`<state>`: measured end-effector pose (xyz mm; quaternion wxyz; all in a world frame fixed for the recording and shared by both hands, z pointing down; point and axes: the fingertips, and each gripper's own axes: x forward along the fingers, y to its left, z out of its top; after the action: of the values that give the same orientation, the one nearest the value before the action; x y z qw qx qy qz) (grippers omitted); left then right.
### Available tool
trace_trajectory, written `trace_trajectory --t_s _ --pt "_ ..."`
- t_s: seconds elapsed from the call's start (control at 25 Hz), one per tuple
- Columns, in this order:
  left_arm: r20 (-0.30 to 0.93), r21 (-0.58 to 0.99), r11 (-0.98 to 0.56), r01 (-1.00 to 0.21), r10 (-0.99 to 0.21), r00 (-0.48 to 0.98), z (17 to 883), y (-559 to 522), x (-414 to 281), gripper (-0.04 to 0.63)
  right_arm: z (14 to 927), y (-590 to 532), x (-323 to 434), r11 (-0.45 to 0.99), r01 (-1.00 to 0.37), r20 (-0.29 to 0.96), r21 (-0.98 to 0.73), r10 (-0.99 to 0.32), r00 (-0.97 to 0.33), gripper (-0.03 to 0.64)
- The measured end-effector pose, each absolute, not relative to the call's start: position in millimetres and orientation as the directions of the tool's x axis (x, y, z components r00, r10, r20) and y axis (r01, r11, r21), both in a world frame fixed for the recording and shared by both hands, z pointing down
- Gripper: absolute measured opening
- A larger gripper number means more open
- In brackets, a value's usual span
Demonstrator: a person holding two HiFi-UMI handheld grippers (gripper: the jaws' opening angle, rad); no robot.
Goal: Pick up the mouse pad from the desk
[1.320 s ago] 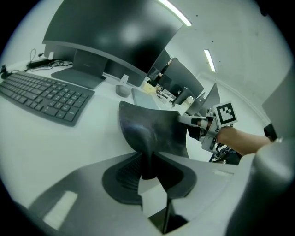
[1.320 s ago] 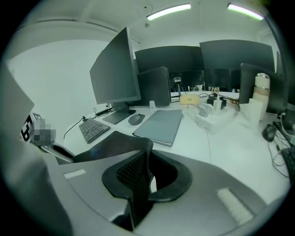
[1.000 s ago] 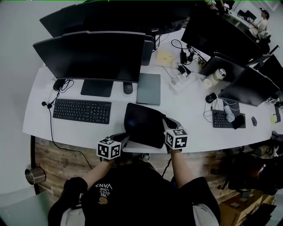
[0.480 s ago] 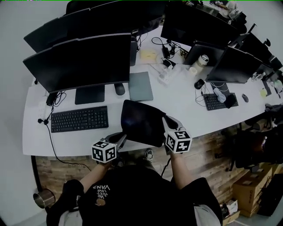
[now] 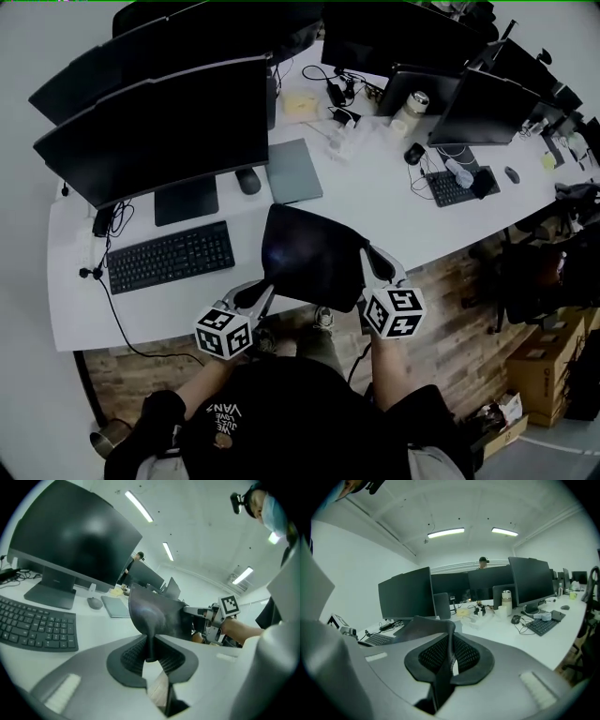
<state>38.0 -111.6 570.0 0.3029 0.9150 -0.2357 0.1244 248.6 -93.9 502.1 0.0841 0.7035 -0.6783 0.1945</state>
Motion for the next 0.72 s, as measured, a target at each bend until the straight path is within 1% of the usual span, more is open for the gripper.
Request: trace_trajectory --t_s 0.4,0.72 --pt "0.285 0.455 -0.764 -0.458 -0.362 0.888 542.0 -109.1 19.3 0.041 469.1 -82.8 223.8 -0.116 -0.989 0.298 -0.097 -0.951 0.082 0.035" --pt "0.269 0.440 -0.781 -0.443 -0.356 0.895 539.7 -106.1 1.7 0.041 469.5 -72.8 209.3 -0.146 -0.985 0.286 -0.095 -0.952 0.114 0.035"
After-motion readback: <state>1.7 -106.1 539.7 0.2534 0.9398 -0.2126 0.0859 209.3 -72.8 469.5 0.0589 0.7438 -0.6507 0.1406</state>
